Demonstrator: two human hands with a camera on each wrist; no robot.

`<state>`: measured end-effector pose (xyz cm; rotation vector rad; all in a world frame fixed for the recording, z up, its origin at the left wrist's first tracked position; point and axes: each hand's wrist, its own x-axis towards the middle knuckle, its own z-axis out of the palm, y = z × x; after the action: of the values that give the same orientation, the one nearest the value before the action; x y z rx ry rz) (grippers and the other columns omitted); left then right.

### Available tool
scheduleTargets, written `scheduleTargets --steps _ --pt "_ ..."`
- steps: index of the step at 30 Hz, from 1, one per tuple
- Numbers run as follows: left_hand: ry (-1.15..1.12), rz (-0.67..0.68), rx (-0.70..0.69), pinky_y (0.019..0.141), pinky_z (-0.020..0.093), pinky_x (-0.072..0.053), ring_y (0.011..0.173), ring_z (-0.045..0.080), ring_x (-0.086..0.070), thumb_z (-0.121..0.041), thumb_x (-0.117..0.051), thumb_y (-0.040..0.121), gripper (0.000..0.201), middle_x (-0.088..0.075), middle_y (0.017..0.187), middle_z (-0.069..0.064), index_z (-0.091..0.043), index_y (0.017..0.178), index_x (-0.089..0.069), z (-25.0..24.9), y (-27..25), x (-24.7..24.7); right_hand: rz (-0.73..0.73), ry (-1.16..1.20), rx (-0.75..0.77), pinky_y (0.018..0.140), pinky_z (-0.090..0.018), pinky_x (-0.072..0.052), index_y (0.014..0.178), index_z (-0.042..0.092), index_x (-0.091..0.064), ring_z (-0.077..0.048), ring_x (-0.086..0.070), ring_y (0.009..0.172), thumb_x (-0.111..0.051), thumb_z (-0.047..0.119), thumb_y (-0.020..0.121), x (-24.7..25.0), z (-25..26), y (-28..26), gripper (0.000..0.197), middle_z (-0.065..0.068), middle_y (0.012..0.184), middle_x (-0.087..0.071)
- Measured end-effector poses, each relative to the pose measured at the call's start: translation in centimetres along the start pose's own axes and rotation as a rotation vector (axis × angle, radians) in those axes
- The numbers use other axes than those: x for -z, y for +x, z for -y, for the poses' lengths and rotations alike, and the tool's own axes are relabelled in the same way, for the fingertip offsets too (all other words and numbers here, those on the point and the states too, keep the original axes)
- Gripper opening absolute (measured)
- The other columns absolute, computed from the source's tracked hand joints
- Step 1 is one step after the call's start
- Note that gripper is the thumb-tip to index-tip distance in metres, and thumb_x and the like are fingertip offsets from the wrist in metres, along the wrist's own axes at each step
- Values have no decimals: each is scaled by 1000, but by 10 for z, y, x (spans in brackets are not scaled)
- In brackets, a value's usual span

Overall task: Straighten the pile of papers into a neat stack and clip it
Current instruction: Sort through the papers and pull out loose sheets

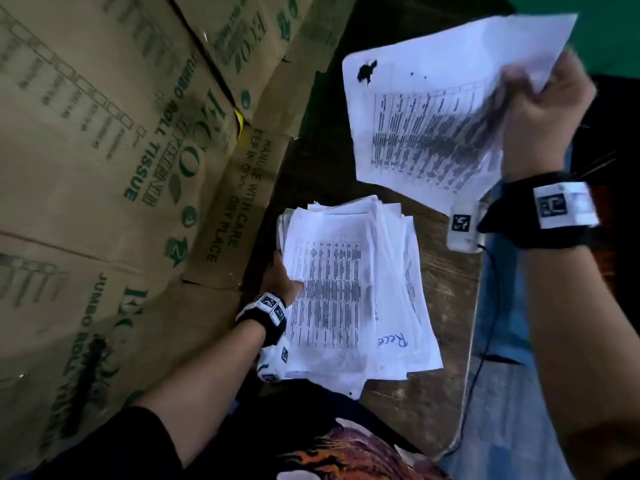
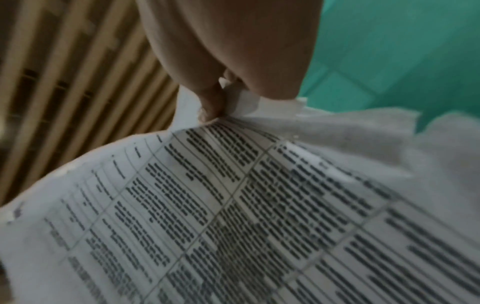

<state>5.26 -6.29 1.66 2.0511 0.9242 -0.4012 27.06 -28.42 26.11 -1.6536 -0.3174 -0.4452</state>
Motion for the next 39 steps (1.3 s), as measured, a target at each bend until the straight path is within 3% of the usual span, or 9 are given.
scheduleTargets --steps 5,9,12,15,19,26,29,32,39 --pt "30 -23 -45 108 37 -34 133 35 -38 -20 -77 76 99 -31 149 20 -6 147 -9 7 -8 -7 147 -152 -111 66 -26 -53 97 0 -64 -10 -67 77 -62 3 82 26 45 -9 16 -2 92 -70" --pt "12 -1 -40 111 37 -32 137 34 -32 -25 -75 77 103 -24 152 17 -9 149 -3 7 -15 -10 237 -317 -237 60 -18 -45 88 14 -60 6 -56 62 -64 7 84 16 25 -40 9 -1 83 -65" --pt "-122 -12 -87 108 47 -36 134 38 -36 -28 -70 77 95 -29 148 19 -9 148 -10 14 -13 -10 290 -439 -373 61 -27 -50 98 14 -63 -8 -62 69 -61 9 89 -8 -19 -85 11 -4 89 -67" --pt "-306 -3 -72 112 41 -28 138 33 -32 -23 -55 95 66 -27 152 18 -3 147 -20 18 -13 -5 348 -539 -453 69 -27 -47 106 8 -65 -17 -61 81 -59 8 90 -30 -63 -132 18 -6 94 -69" --pt "-510 19 -17 109 38 -28 137 27 -33 -51 -36 96 63 -31 152 8 -15 147 -28 22 -22 6 346 -582 -543 56 -30 -40 105 5 -59 -23 -53 64 -50 5 93 -48 -109 -183 14 -11 77 -61" --pt "-309 0 26 111 32 -26 139 27 -30 -28 -65 88 78 -26 154 9 -9 148 -18 28 -28 -4 418 -489 -726 70 -33 -43 127 6 -44 -24 -50 84 -48 8 96 -66 -147 -212 32 -9 97 -54" --pt "-164 -51 -5 110 29 -28 136 27 -36 -32 -73 81 84 -34 149 12 -4 144 -26 31 -24 -9 396 -482 -736 70 -30 -49 130 9 -45 -23 -58 86 -58 14 93 -42 -155 -207 40 -6 104 -59" --pt "-90 -40 52 111 34 -30 136 30 -35 -43 -74 77 92 -32 148 18 -1 143 -25 24 -22 -10 251 -746 -691 84 -40 -48 122 0 -56 -39 -59 105 -55 7 91 4 -174 -207 31 -22 113 -62" --pt "-147 30 176 106 38 -39 134 31 -39 -40 -80 72 101 -34 149 16 0 144 -23 15 -5 -14 455 -801 -929 73 -26 -37 124 0 -61 -38 -61 108 -54 13 95 45 -191 -217 33 -25 116 -65"
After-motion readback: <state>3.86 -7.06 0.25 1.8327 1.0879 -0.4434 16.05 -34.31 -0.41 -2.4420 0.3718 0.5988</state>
